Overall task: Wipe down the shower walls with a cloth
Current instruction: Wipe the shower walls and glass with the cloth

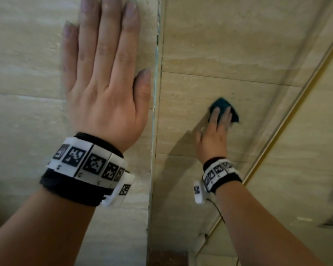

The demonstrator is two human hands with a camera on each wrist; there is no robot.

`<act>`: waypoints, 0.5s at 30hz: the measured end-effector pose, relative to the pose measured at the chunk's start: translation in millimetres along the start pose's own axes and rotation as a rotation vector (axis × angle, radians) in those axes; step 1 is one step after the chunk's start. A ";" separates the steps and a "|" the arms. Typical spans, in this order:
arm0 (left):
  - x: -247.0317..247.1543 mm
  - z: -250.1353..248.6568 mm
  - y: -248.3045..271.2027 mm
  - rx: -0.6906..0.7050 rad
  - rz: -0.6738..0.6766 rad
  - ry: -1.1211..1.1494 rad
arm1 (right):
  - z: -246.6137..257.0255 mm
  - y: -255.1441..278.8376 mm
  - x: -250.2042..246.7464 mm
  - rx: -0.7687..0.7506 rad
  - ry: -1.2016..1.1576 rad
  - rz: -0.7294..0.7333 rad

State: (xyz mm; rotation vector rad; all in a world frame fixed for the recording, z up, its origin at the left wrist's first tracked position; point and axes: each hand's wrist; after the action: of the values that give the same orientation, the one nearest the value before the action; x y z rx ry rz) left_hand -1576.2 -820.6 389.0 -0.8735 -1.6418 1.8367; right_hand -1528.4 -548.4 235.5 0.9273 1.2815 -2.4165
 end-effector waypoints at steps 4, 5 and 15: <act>-0.7 -2.2 -0.8 -0.016 0.004 0.002 | 22.4 -38.5 -25.5 -0.025 -0.106 -0.106; -1.0 -3.5 -0.8 -0.024 0.009 0.003 | 22.6 -37.8 -25.2 -0.028 -0.099 -0.108; -0.6 -33.3 34.3 -0.129 0.122 0.019 | -25.3 55.2 34.5 0.071 0.055 0.186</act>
State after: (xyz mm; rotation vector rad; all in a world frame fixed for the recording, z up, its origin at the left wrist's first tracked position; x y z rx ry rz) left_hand -1549.4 -803.7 353.2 -1.0641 -1.7456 1.8118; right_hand -1517.2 -557.5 167.2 1.0876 1.0809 -2.3203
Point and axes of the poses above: each hand's wrist, its own y-axis away from the middle knuckle, its own x-axis out of the palm, z = x × y, and after that the axes turned 3 degrees about -z, right-handed
